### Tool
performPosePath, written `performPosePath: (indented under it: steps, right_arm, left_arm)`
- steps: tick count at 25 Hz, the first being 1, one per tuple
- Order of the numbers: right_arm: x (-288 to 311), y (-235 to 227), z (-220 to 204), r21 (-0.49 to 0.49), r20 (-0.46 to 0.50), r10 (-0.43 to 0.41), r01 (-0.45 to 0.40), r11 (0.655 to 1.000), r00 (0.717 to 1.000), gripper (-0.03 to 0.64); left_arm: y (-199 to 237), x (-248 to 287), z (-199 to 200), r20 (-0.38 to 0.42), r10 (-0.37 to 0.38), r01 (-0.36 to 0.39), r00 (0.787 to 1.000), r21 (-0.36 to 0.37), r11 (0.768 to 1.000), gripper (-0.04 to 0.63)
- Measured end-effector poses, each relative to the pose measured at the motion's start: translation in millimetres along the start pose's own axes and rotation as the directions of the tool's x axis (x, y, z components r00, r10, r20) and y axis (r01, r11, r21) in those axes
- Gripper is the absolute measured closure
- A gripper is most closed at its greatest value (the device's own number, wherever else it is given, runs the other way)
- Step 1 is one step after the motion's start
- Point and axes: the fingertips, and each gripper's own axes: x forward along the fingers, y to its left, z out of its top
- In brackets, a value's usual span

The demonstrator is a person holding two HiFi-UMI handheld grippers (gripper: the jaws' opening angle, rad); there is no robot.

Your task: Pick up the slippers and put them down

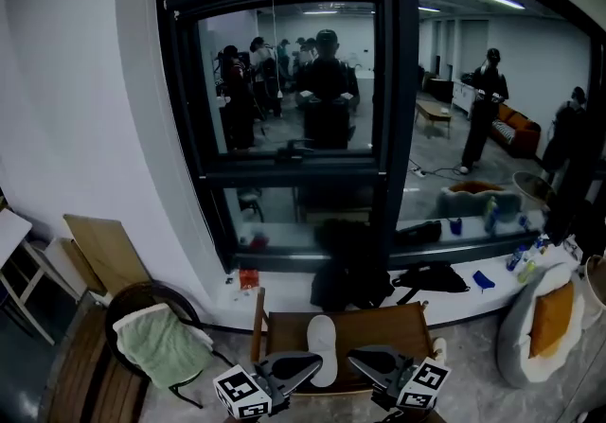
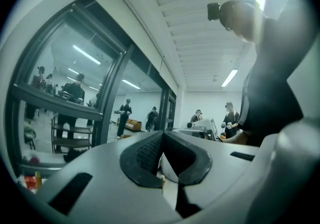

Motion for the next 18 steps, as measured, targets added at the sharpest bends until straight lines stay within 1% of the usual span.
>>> performPosePath:
  steps: [3,6,8,12,15,18]
  right_arm:
    - [4,-1,-7,-0.003,-0.022,0.003,-0.003,1.0,1.0,0.58]
    - [2,-1,-13,-0.007,-0.038,-0.001,0.0,1.0,0.999,0.58]
    - [1,-5,-17,-0.014,-0.041,-0.006,0.006,1.0,0.999,0.58]
    - [-6,-15,-21,-0.031,-0.046,-0.027,0.025,0.999,0.999,0.58]
    - [-10,-18,-25,-0.027,-0.048,-0.032,0.031,0.999,0.998,0.58]
    - [-3,-22,-28,-0.014,-0.048,-0.027,0.027,1.0,0.998,0.58]
  left_arm:
    - [0,-2,-6,-0.019,-0.01,0.01,1.0,0.015,1.0,0.592]
    - [-2,-1,-12,-0.033,-0.012,0.013,0.999,0.014,1.0,0.592]
    - [-1,0,-19,-0.048,-0.017,0.018,0.999,0.014,1.0,0.592]
    - [-5,9,-19,-0.064,-0.03,0.031,0.998,0.017,0.999,0.592]
    - [-5,13,-25,-0.082,-0.034,0.035,0.996,0.015,0.999,0.592]
    - [5,12,-27,-0.081,-0.035,0.037,0.996,0.017,0.999,0.592]
